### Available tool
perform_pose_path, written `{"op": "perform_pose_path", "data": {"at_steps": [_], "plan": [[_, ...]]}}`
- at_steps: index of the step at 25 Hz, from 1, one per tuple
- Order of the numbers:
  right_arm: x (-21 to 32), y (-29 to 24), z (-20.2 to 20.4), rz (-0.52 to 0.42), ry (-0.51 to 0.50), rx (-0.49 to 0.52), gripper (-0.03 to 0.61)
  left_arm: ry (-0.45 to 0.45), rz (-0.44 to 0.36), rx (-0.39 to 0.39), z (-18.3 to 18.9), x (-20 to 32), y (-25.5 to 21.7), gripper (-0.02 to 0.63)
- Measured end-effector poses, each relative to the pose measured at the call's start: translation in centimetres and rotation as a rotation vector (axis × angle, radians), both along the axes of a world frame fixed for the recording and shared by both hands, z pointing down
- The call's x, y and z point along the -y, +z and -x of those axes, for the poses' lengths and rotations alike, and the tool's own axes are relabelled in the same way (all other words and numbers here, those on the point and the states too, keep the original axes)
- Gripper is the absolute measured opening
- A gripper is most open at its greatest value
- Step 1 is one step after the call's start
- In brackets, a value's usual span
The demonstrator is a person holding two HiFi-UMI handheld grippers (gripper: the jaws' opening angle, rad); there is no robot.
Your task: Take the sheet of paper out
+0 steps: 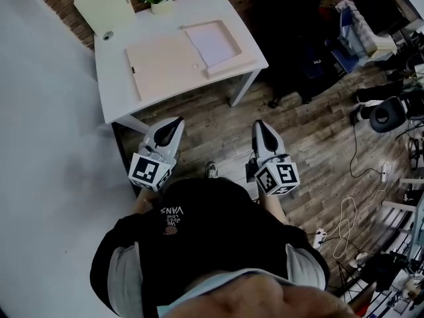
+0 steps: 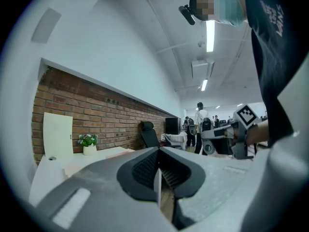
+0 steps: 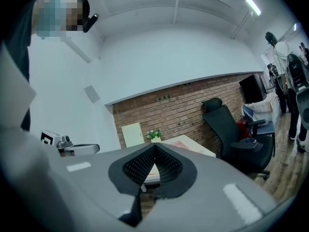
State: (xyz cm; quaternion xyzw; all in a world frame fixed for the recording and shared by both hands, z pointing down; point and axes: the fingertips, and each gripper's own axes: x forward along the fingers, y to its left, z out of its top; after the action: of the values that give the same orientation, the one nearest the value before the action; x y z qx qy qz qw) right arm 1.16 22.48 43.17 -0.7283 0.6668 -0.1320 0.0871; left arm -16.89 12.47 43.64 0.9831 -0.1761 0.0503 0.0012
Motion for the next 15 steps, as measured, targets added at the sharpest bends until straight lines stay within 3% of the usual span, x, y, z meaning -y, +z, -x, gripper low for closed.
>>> {"op": "perform_pose_path", "data": {"at_steps": [15], "plan": [[2.6, 1.5, -5.5, 0.025, -0.077, 0.019, 0.002, -0.113, 0.026, 0.02, -3.2, 1.1, 1.2, 0.0]]}}
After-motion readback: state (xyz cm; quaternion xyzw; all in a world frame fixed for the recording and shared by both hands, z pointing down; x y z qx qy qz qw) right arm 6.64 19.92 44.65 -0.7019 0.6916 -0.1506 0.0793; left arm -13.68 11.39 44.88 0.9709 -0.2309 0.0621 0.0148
